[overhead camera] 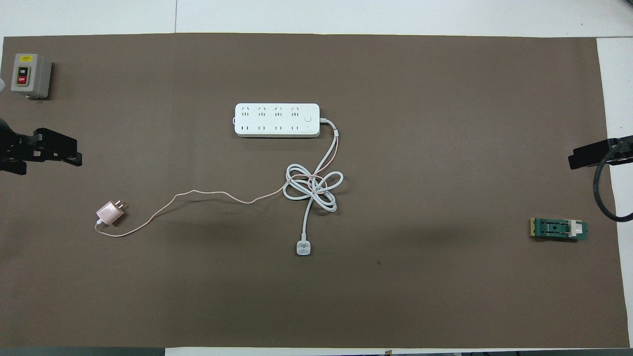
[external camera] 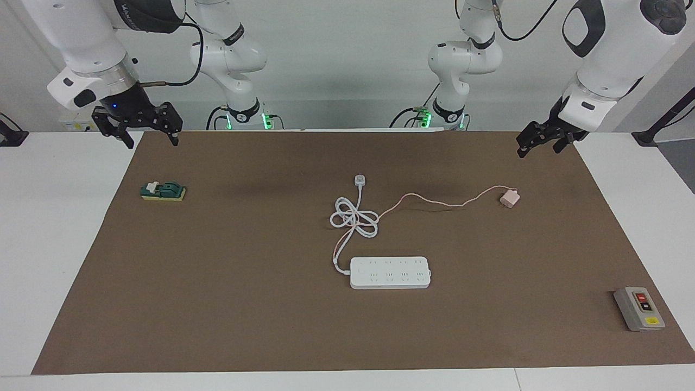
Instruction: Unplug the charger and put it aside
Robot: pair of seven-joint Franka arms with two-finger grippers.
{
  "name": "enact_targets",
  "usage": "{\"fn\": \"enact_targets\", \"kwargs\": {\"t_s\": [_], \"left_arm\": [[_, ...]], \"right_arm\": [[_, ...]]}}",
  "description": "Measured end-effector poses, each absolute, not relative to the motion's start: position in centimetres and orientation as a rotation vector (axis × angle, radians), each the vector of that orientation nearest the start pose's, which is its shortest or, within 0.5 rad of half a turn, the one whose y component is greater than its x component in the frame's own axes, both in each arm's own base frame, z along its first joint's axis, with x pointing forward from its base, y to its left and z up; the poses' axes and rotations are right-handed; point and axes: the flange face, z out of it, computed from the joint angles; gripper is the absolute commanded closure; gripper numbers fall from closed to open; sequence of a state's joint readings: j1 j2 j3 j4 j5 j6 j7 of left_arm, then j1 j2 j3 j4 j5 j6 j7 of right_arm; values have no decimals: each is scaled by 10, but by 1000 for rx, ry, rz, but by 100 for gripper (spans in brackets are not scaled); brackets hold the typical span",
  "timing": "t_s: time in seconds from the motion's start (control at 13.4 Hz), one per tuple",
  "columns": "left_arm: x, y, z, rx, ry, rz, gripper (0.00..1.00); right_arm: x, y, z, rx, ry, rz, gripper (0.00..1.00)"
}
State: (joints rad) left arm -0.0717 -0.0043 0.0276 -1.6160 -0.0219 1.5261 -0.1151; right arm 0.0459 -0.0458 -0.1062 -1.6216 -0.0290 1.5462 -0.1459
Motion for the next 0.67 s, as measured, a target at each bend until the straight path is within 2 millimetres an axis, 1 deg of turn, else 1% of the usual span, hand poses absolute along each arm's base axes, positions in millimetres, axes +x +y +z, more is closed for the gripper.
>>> {"fn": "enact_targets", "kwargs": {"t_s": [0.37, 0.67], "left_arm": [[544, -27, 604, -3152, -107, 134, 0], [544, -30, 604, -3154, -61, 135, 0]], "right_arm": [[536, -35, 623, -3148, -138, 49, 0], [536, -33, 623, -3137, -138, 47, 0]]}}
